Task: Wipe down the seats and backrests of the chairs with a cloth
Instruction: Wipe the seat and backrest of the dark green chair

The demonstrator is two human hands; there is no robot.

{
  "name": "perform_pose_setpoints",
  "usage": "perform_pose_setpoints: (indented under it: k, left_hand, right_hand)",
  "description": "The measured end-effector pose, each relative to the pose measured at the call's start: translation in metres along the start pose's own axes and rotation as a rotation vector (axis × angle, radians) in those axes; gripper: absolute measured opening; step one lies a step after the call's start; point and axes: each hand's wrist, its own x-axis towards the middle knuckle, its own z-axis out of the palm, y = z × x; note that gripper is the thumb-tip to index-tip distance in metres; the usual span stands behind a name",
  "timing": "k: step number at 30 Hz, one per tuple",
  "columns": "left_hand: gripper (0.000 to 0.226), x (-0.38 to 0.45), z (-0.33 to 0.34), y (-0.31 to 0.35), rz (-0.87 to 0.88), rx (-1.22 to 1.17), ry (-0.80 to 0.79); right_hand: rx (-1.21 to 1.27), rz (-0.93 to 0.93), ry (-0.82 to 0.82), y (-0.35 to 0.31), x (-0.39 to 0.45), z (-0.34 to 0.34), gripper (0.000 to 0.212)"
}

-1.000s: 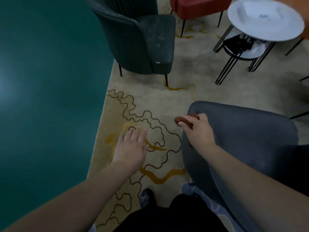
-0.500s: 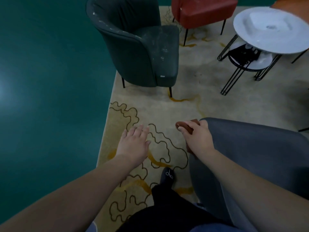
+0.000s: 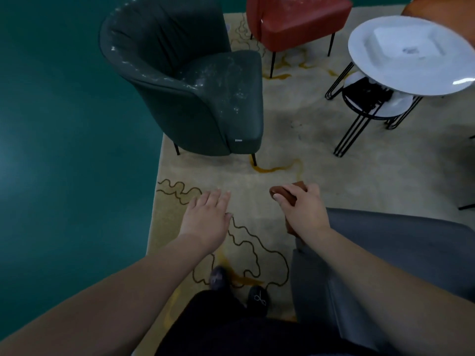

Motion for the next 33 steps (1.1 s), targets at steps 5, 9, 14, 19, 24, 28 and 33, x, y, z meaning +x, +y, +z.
perform_pose_setpoints:
  k: [5, 9, 14, 19, 24, 28, 33]
  left_hand:
    - [0.057, 0.068, -0.024, -0.016, 0.057, 0.023, -0.006]
    - [0.057, 0.124, -0.044, -0.035, 0.125, 0.042, -0.009]
    - [0.058, 0.189, -0.06, -0.05, 0.195, 0.054, 0.006]
    - [0.058, 0.247, -0.072, -0.053, 0.21, 0.028, 0.008]
    - [0.058, 0.309, -0.084, -0.055, 0.181, 0.023, 0.011]
    - [0.059, 0.367, -0.096, -0.055, 0.116, 0.031, -0.001]
    - [0.058, 0.426, -0.114, -0.053, -0.028, -0.015, -0.032]
  right_hand:
    - [-0.016, 0.037, 0.03, -0.015, 0.056, -0.004, 0.046]
    - [-0.008, 0.068, 0.1, -0.034, 0.105, -0.012, 0.044]
    - [-0.012, 0.101, 0.167, -0.048, 0.158, -0.018, 0.041]
    - [-0.028, 0.112, 0.178, -0.053, 0.21, -0.027, 0.04]
    - [-0.014, 0.083, 0.143, -0.056, 0.282, -0.034, 0.04]
    - [-0.028, 0.013, 0.078, -0.058, 0.353, -0.043, 0.04]
    - [-0.078, -0.095, -0.025, -0.068, 0.448, -0.066, 0.039]
